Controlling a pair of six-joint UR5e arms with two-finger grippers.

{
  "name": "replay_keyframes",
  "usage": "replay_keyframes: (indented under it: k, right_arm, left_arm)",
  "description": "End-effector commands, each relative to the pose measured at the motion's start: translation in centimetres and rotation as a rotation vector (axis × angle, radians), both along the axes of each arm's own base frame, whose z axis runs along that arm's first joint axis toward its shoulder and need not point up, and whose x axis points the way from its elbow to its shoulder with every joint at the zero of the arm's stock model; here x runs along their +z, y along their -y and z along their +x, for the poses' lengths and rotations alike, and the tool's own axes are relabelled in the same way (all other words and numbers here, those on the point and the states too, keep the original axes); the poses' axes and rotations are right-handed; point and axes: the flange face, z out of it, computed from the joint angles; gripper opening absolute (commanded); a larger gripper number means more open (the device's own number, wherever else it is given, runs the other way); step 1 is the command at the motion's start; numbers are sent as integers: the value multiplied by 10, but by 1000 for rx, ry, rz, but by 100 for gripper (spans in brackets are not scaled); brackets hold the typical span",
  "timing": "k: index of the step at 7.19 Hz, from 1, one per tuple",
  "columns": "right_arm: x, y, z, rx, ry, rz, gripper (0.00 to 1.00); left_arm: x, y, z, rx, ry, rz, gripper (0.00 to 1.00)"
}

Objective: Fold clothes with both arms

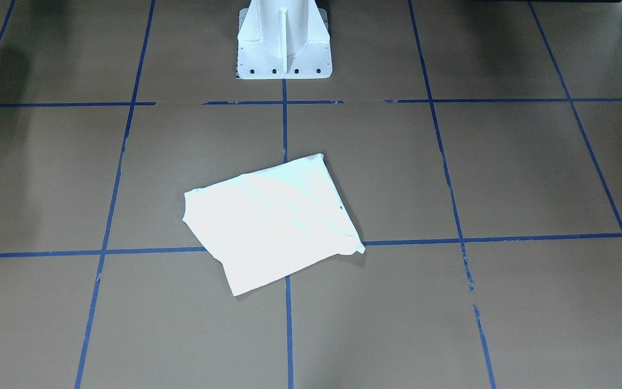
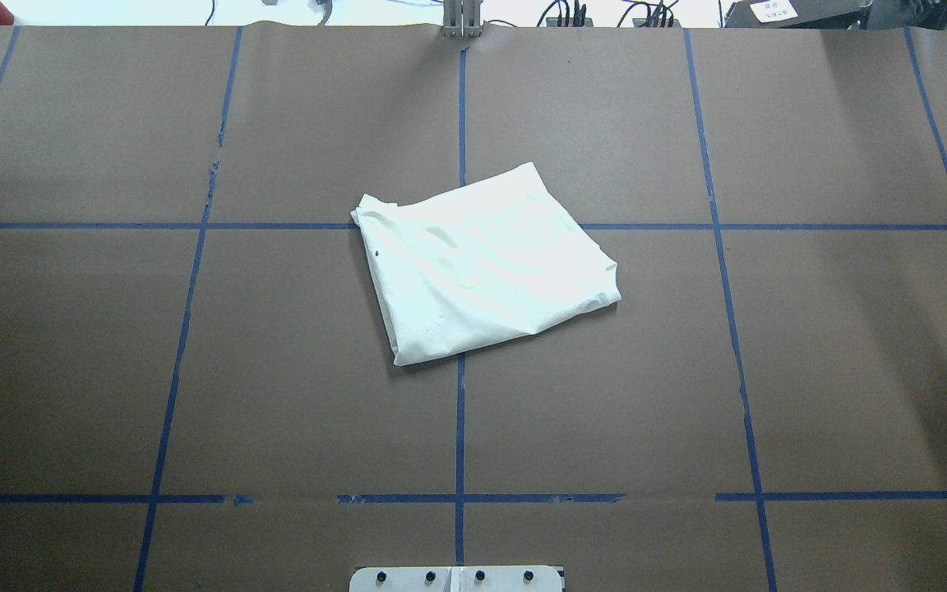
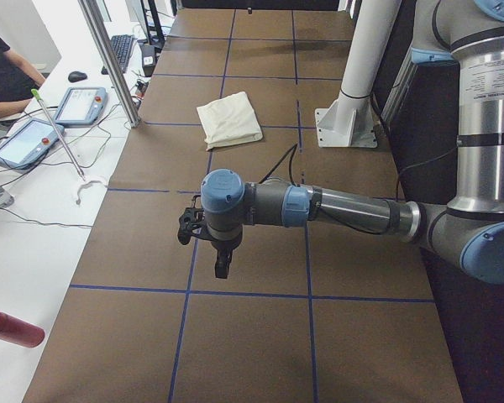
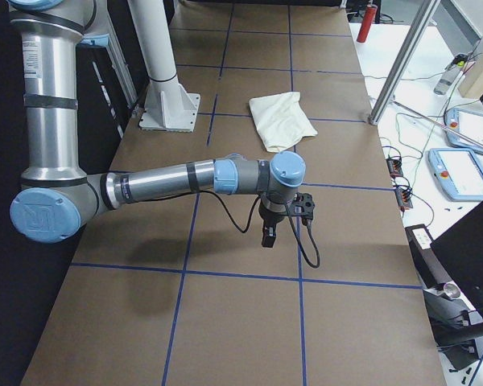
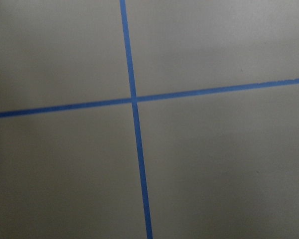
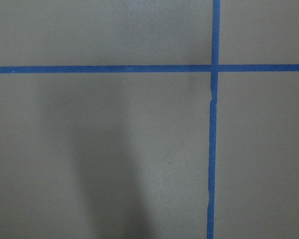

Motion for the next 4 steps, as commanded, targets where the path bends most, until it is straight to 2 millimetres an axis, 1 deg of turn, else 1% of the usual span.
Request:
replay_keyframes:
  k: [1, 2, 3, 4]
  right_arm:
    - [11, 0, 0, -4, 0, -18, 100]
    - [14, 2, 0, -4, -1, -24, 100]
    - [20, 3, 0, -4, -3, -36, 100]
    - [22, 7, -1, -4, 0, -41, 100]
  left_arm:
    - [27, 7, 3, 7, 6, 68, 100]
    - [48, 15, 3, 5, 0, 54, 100]
    - [45, 40, 2, 1, 8, 76, 100]
    - [42, 40, 2, 0, 8, 79, 100]
